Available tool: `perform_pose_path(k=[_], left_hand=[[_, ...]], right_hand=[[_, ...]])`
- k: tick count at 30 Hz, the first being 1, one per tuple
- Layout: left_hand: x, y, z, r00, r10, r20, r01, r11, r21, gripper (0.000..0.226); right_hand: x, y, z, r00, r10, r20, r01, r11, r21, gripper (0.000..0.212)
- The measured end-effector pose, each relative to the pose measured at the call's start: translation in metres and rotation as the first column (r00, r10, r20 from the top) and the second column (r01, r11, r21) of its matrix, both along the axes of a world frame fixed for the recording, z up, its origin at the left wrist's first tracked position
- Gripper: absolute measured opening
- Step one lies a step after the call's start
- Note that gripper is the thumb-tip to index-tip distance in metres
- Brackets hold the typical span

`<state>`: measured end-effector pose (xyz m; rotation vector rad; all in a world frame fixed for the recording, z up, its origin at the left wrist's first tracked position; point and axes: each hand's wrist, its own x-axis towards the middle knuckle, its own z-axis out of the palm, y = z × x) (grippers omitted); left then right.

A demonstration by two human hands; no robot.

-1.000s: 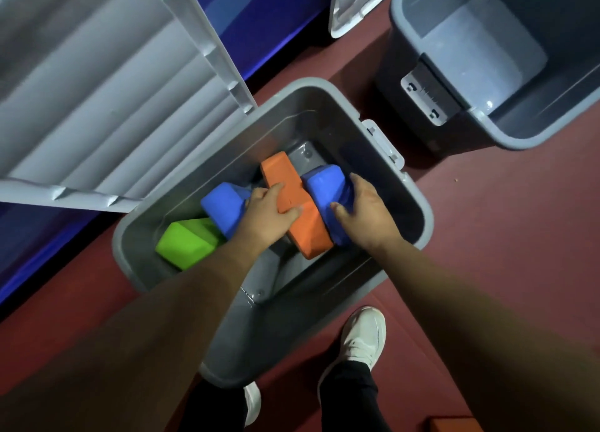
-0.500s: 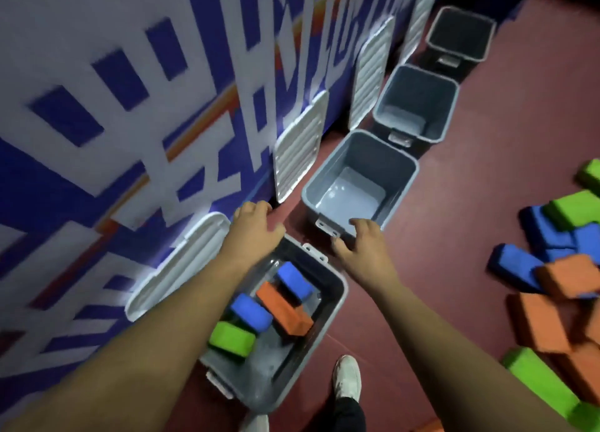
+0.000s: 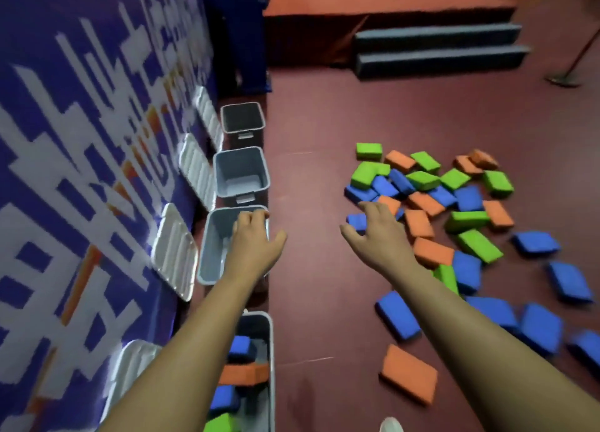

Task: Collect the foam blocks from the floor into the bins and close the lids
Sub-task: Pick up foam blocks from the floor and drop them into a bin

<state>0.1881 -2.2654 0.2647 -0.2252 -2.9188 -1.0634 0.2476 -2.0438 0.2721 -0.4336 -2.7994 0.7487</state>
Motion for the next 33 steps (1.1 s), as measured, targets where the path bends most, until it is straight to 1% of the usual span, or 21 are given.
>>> perform_pose_path(k=[3,5,9,13,16,22,26,29,33], left_hand=[[0.003,0.077,0.003,0.989,-0.146,-0.002,0.146,0.989,-0.010,0.045],[0.004,0.133,0.001,0.972,-0.233,-0.009,0.233,0.972,0.011,0.045],[0.010,0.254,-0.012,0.935,-0.355,0.009,0.355,0.934,0.037,0.043],[0.020,0.371,-0.036,0.895,-0.445,0.032,0.445,0.895,0.013,0.039],[0.023,0.439,-0.053,0.880,-0.466,0.087,0.468,0.884,-0.002,0.035],[0.004,0.522,-0.099,0.843,-0.488,0.225,0.513,0.856,-0.064,0.033],[-0.029,0.579,-0.146,0.790,-0.536,0.297,0.584,0.806,-0.099,0.026],[-0.058,0.635,-0.194,0.727,-0.577,0.373,0.652,0.751,-0.108,0.025],[-0.096,0.712,-0.278,0.599,-0.638,0.483,0.766,0.633,-0.114,0.027]], right_hand=[[0.040,0.078,0.001,0.988,-0.155,0.012,0.154,0.988,0.022,0.058],[0.067,0.131,-0.006,0.967,-0.253,0.034,0.252,0.967,0.025,0.058],[0.118,0.237,-0.026,0.908,-0.410,0.081,0.411,0.912,0.013,0.056],[0.149,0.337,-0.049,0.857,-0.492,0.154,0.497,0.868,0.004,0.057],[0.157,0.402,-0.067,0.830,-0.521,0.202,0.535,0.845,-0.019,0.054],[0.135,0.491,-0.107,0.813,-0.505,0.290,0.536,0.844,-0.034,0.057],[0.105,0.529,-0.152,0.783,-0.516,0.347,0.569,0.820,-0.066,0.053],[0.083,0.554,-0.197,0.738,-0.546,0.396,0.613,0.788,-0.056,0.053],[0.051,0.587,-0.264,0.634,-0.617,0.466,0.701,0.713,-0.009,0.053]])
